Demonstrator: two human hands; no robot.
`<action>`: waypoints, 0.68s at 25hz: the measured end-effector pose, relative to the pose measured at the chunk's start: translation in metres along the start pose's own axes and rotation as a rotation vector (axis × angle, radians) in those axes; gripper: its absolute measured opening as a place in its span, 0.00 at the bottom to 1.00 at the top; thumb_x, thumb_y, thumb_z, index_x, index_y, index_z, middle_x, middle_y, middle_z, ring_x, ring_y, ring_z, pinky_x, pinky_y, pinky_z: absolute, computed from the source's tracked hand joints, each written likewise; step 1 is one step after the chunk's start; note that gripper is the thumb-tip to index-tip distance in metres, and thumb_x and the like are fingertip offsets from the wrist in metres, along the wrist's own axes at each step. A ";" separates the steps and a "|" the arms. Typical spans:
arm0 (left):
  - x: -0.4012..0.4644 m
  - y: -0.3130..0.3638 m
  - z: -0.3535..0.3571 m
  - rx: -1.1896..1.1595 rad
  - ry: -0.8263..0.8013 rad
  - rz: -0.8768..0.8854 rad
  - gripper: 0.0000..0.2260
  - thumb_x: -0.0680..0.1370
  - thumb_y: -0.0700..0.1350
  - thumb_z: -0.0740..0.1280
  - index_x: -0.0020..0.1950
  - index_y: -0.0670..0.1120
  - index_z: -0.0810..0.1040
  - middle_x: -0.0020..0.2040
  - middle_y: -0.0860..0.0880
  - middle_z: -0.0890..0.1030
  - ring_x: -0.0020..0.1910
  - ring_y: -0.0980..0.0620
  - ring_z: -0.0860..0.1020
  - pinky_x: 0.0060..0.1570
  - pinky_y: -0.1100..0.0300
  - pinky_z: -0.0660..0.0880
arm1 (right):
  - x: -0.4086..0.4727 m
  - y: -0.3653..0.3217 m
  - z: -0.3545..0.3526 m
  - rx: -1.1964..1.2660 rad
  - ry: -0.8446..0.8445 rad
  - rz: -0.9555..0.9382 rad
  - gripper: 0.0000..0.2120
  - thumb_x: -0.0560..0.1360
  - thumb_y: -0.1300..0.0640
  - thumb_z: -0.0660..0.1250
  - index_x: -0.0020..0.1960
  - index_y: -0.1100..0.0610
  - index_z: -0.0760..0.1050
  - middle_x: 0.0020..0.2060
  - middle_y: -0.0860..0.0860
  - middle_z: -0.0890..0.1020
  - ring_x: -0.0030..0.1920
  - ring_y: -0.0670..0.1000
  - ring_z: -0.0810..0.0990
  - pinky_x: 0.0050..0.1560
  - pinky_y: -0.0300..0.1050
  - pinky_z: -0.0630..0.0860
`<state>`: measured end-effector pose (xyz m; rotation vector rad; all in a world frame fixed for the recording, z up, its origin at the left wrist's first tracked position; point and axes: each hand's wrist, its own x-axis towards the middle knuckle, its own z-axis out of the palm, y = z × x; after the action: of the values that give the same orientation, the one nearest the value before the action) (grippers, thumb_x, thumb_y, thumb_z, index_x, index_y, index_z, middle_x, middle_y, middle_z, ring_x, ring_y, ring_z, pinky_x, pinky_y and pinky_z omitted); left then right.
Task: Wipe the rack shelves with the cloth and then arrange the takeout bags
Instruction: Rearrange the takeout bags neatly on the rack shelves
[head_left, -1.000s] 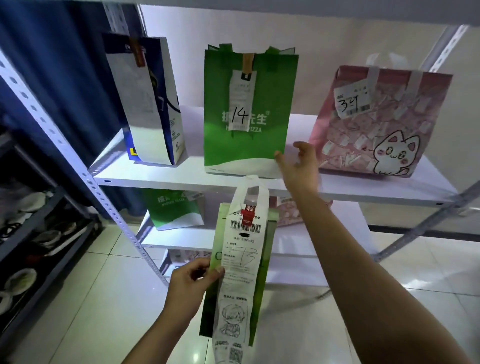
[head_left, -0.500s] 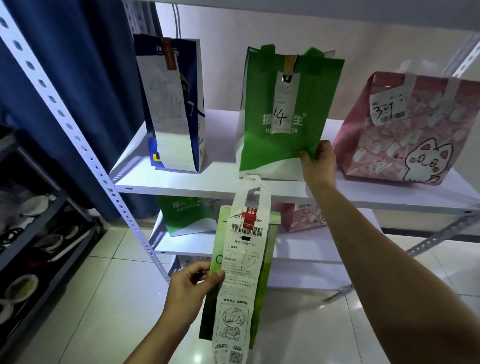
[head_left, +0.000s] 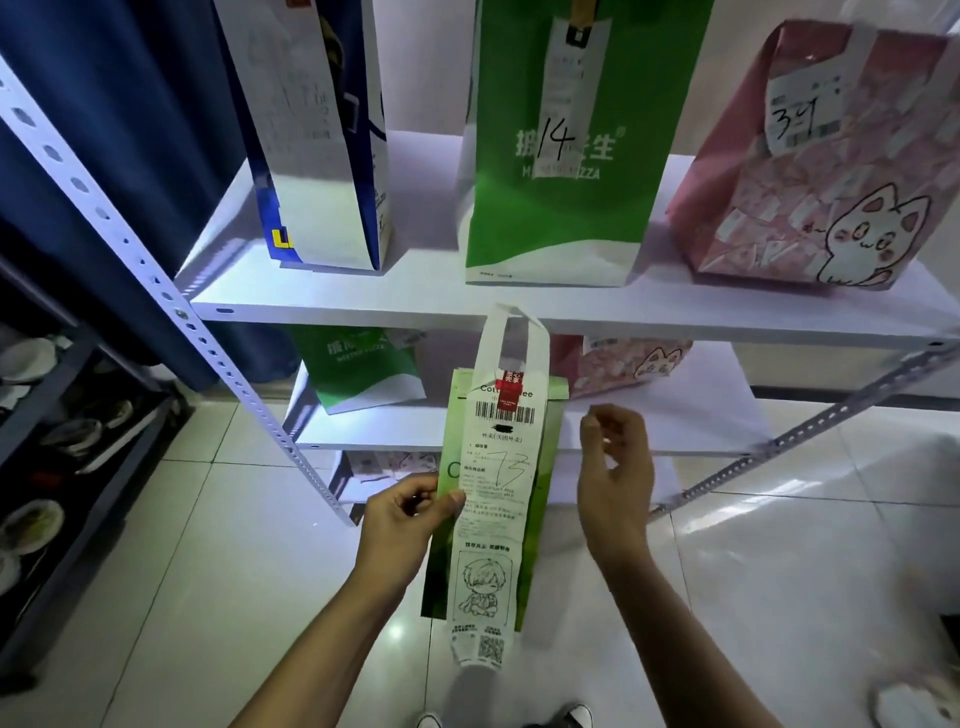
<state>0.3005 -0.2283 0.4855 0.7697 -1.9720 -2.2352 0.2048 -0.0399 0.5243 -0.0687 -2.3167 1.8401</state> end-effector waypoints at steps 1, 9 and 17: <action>0.001 -0.006 0.003 -0.016 0.007 -0.021 0.05 0.75 0.38 0.74 0.49 0.45 0.87 0.47 0.47 0.88 0.47 0.47 0.86 0.45 0.62 0.81 | -0.021 0.015 -0.001 -0.008 -0.088 0.049 0.03 0.81 0.55 0.65 0.53 0.48 0.76 0.47 0.39 0.82 0.49 0.41 0.81 0.45 0.30 0.74; 0.035 -0.034 0.034 -0.069 0.145 -0.138 0.05 0.75 0.36 0.74 0.49 0.41 0.86 0.46 0.45 0.88 0.46 0.46 0.86 0.51 0.52 0.83 | -0.042 0.075 0.008 -0.019 -0.351 0.243 0.11 0.83 0.55 0.61 0.48 0.46 0.80 0.44 0.47 0.86 0.44 0.49 0.86 0.42 0.57 0.84; 0.120 -0.027 0.074 0.045 0.182 0.040 0.06 0.78 0.41 0.70 0.50 0.52 0.84 0.46 0.56 0.87 0.44 0.62 0.82 0.42 0.70 0.76 | 0.066 0.121 0.052 -0.039 -0.244 0.166 0.09 0.80 0.58 0.65 0.44 0.50 0.80 0.39 0.45 0.85 0.40 0.46 0.85 0.39 0.49 0.83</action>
<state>0.1732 -0.1995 0.4259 0.8955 -1.9400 -2.0253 0.1214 -0.0524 0.4030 -0.0446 -2.5820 1.9806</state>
